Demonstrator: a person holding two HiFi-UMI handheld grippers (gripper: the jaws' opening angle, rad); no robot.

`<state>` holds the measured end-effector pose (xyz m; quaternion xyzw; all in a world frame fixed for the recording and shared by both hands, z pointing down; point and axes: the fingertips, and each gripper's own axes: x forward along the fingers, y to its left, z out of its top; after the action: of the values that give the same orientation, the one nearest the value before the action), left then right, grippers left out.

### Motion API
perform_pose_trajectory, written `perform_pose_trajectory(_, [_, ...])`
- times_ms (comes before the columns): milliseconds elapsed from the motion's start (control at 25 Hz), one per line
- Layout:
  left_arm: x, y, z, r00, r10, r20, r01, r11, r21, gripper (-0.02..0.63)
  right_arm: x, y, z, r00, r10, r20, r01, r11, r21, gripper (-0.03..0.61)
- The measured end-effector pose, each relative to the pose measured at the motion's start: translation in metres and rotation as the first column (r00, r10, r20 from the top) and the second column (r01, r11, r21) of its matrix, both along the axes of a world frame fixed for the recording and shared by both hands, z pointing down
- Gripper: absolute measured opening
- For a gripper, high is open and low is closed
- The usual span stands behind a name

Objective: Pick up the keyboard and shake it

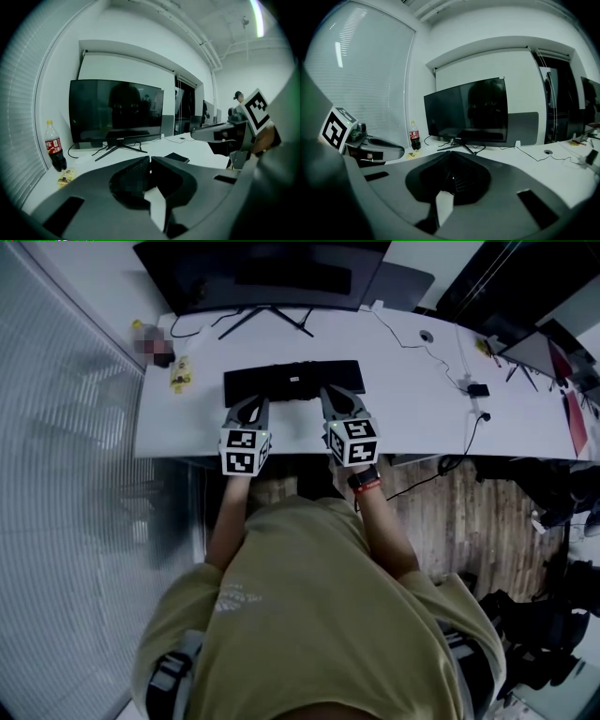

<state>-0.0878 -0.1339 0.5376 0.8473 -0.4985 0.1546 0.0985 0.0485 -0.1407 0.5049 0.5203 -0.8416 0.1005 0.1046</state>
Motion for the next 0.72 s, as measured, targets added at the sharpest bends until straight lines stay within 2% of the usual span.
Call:
perform_pose_trajectory(200, [0.017, 0.002, 0.005, 0.999, 0.047, -0.002, -0.047, 0.999, -0.006, 0.02, 0.004, 0.004, 0.006, 0.999, -0.012, 0.033, 0.013, 0.999, -0.029, 0.023])
perform_pose_trajectory(320, [0.028, 0.004, 0.004, 0.995, 0.086, -0.051, -0.087, 0.996, -0.017, 0.02, 0.007, 0.008, 0.01, 0.997, -0.022, 0.073, 0.026, 0.998, -0.052, 0.023])
perform_pose_trajectory(400, [0.033, 0.004, 0.001, 0.991, 0.103, -0.08, -0.105, 0.994, -0.02, 0.02, 0.009, 0.008, 0.012, 0.998, -0.026, 0.061, 0.029, 0.998, -0.059, 0.021])
perform_pose_trajectory(720, [0.038, -0.008, 0.002, 0.991, 0.09, -0.101, -0.093, 0.995, -0.028, 0.02, 0.024, -0.001, 0.016, 0.999, -0.004, 0.053, 0.008, 0.997, -0.072, 0.023])
